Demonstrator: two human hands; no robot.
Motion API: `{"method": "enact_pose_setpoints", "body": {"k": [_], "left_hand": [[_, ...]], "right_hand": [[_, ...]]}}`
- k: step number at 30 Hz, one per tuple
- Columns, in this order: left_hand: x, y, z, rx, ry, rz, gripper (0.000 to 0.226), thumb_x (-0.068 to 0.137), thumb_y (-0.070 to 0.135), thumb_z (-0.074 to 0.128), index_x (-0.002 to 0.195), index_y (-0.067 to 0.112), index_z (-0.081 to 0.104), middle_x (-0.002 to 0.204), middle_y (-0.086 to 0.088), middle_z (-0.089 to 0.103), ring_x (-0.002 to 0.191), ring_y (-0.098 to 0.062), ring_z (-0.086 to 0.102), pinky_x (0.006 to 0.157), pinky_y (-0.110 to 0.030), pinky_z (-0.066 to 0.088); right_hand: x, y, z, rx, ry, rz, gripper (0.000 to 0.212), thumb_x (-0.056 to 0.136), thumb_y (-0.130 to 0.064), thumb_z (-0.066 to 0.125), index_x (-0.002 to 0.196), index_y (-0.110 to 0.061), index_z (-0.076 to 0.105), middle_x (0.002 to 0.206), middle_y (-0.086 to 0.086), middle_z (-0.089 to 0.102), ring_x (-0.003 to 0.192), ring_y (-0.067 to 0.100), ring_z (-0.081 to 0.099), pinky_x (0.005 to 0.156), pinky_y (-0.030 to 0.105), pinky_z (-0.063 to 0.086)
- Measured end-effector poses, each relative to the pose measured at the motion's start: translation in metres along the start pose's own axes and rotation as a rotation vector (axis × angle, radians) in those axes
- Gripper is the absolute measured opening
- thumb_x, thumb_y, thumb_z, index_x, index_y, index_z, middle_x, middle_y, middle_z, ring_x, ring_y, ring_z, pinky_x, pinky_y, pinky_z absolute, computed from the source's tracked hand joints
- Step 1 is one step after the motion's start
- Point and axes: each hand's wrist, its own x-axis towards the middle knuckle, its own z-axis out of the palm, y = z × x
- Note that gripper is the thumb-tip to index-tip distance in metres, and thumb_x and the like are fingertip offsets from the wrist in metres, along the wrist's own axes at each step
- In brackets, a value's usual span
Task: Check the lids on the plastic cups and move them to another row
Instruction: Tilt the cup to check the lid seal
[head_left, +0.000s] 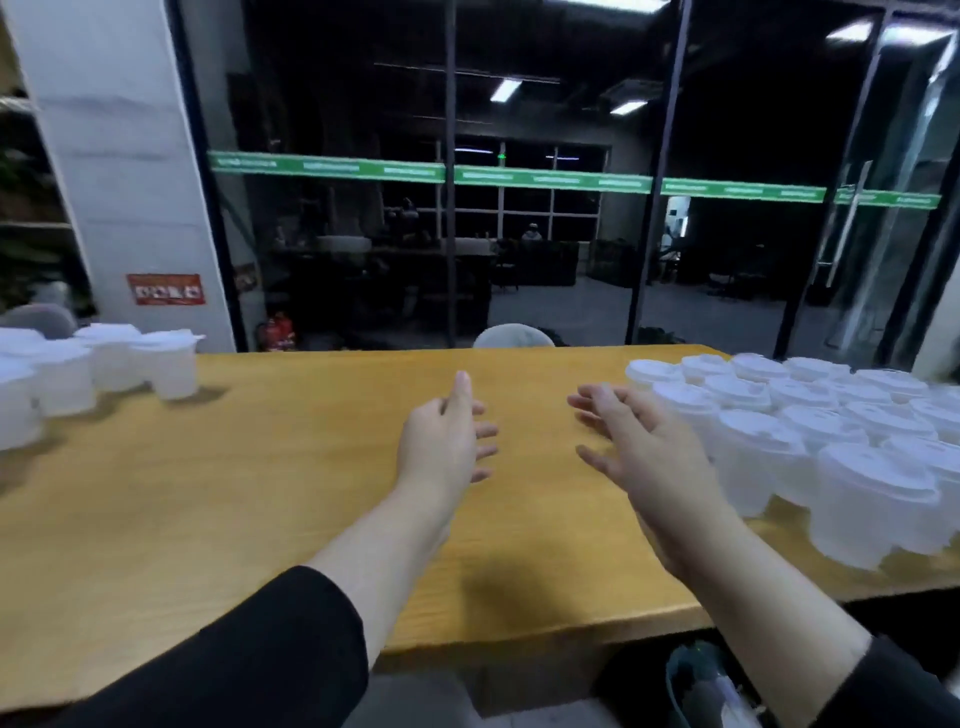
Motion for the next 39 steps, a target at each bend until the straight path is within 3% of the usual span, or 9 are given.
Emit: {"method": "enact_pose_setpoints", "body": {"k": [4,10,15,19,25,29,33,36,39], "left_hand": [[0.042,-0.021,-0.130,0.219,0.286,0.125,0.053,0.105,0.056,0.043,0.093,0.012,0.069,0.094,-0.011,0.076,0.090,-0.032,0.073,0.080,-0.054,0.061],[0.106,-0.073,-0.281,0.225,0.638,0.019,0.056,0.089,0.062,0.042,0.085,0.011,0.067,0.087,-0.010,0.073,0.090,-0.036,0.070,0.082,-0.055,0.059],[0.176,-0.101,-0.340,0.190,0.646,-0.017,0.033,0.107,0.038,0.047,0.096,0.014,0.066,0.083,0.000,0.066,0.084,-0.027,0.062,0.086,-0.043,0.054],[0.242,-0.108,-0.358,0.172,0.605,0.051,0.031,0.107,0.043,0.046,0.125,0.022,0.061,0.102,0.010,0.067,0.093,-0.015,0.063,0.087,-0.036,0.050],[0.325,-0.119,-0.380,0.126,0.652,0.096,0.058,0.107,0.048,0.044,0.159,0.029,0.026,0.158,-0.001,0.043,0.139,-0.025,0.046,0.115,-0.043,0.038],[0.365,-0.124,-0.383,0.133,0.601,0.156,0.060,0.108,0.046,0.043,0.162,0.029,0.021,0.162,-0.003,0.040,0.144,-0.021,0.042,0.104,-0.027,0.035],[0.384,-0.127,-0.381,0.102,0.505,0.180,0.061,0.106,0.054,0.041,0.162,0.033,0.025,0.157,0.003,0.048,0.142,-0.020,0.046,0.115,-0.038,0.037],[0.382,-0.124,-0.382,0.040,0.534,0.201,0.056,0.106,0.055,0.042,0.157,0.034,0.035,0.150,0.007,0.054,0.137,-0.019,0.050,0.116,-0.041,0.039],[0.369,-0.114,-0.375,0.004,0.536,0.207,0.048,0.107,0.051,0.042,0.151,0.031,0.046,0.142,0.008,0.060,0.129,-0.016,0.055,0.106,-0.034,0.045]], "right_hand": [[0.012,0.003,0.125,0.030,-0.239,0.008,0.026,0.101,-0.046,0.054,0.111,-0.032,0.073,0.114,-0.019,0.073,0.111,-0.006,0.064,0.102,0.038,0.055],[0.035,0.032,0.288,0.017,-0.408,0.014,0.025,0.101,-0.046,0.054,0.110,-0.033,0.073,0.108,-0.023,0.073,0.104,0.000,0.067,0.101,0.043,0.055],[0.084,0.083,0.403,-0.031,-0.502,-0.048,0.020,0.103,-0.035,0.057,0.118,-0.030,0.069,0.109,-0.020,0.073,0.109,-0.002,0.064,0.105,0.041,0.052],[0.137,0.111,0.470,-0.093,-0.554,-0.169,0.029,0.103,-0.030,0.058,0.132,-0.029,0.060,0.123,-0.017,0.066,0.111,-0.009,0.060,0.097,0.016,0.048],[0.211,0.144,0.561,-0.012,-0.441,-0.023,0.064,0.099,-0.063,0.044,0.148,-0.023,0.049,0.140,-0.005,0.057,0.129,0.015,0.055,0.111,0.048,0.046],[0.247,0.155,0.595,0.027,-0.457,-0.008,0.080,0.079,-0.081,0.035,0.140,-0.034,0.055,0.142,-0.010,0.058,0.133,0.014,0.053,0.115,0.049,0.042],[0.256,0.151,0.601,0.183,-0.653,0.073,0.033,0.106,-0.043,0.042,0.101,-0.041,0.075,0.113,-0.016,0.075,0.111,0.004,0.067,0.099,0.040,0.052],[0.252,0.148,0.594,0.188,-0.734,0.042,0.032,0.105,-0.014,0.047,0.119,-0.027,0.073,0.117,-0.011,0.075,0.110,0.006,0.069,0.086,0.028,0.056],[0.244,0.148,0.582,0.132,-0.670,-0.039,0.031,0.102,-0.009,0.054,0.126,-0.022,0.069,0.114,-0.006,0.076,0.098,0.006,0.071,0.086,0.028,0.057]]}}
